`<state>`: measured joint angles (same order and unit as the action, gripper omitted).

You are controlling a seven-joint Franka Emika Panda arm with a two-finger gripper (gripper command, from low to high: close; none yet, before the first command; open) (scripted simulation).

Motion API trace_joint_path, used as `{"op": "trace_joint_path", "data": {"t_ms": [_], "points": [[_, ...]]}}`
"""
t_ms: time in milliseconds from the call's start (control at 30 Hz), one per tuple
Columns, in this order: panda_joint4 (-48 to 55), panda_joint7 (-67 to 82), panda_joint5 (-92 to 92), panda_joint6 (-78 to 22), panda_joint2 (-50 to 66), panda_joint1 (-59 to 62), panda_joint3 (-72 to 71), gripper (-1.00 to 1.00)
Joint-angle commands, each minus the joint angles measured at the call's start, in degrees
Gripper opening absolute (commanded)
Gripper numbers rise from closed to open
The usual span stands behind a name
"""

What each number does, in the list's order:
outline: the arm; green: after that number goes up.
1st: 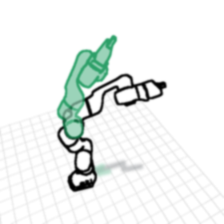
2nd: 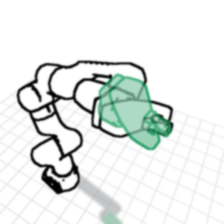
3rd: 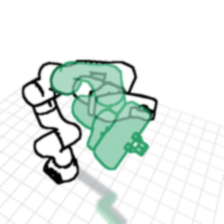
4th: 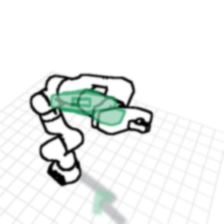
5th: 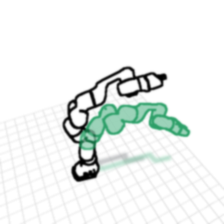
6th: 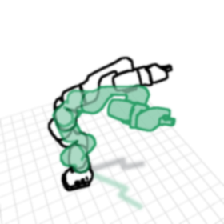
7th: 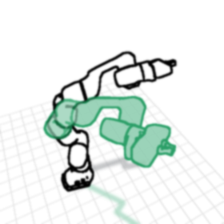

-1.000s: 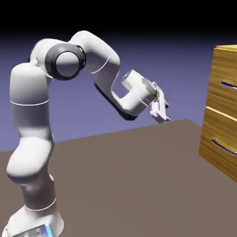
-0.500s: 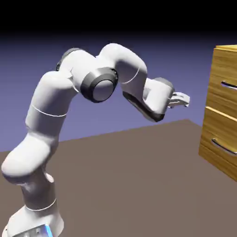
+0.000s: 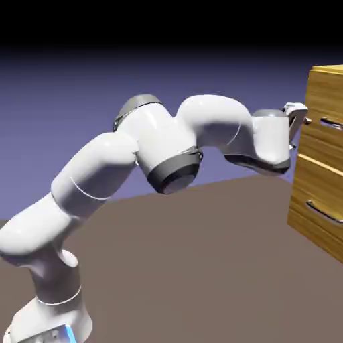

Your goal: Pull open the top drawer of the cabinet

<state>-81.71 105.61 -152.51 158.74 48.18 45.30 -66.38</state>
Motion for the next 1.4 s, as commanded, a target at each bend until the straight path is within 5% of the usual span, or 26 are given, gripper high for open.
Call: {"op": "trace_joint_path", "data": {"t_ms": [0,433,467,500,1367], "points": [[1.3,2.4,-2.5,-0.2,1.3,0.8,-1.1,0.00],[23.9,18.3,-0.7,6.0,12.6,-10.1,1.2,0.00],[23.9,18.3,-0.7,6.0,12.6,-10.1,1.2,-1.00],[23.9,18.3,-0.7,6.0,12.6,-10.1,1.2,-1.00],[-29.7,-2.8,-9.7,-10.4,-6.3,31.3,-22.9,-1.00]]}}
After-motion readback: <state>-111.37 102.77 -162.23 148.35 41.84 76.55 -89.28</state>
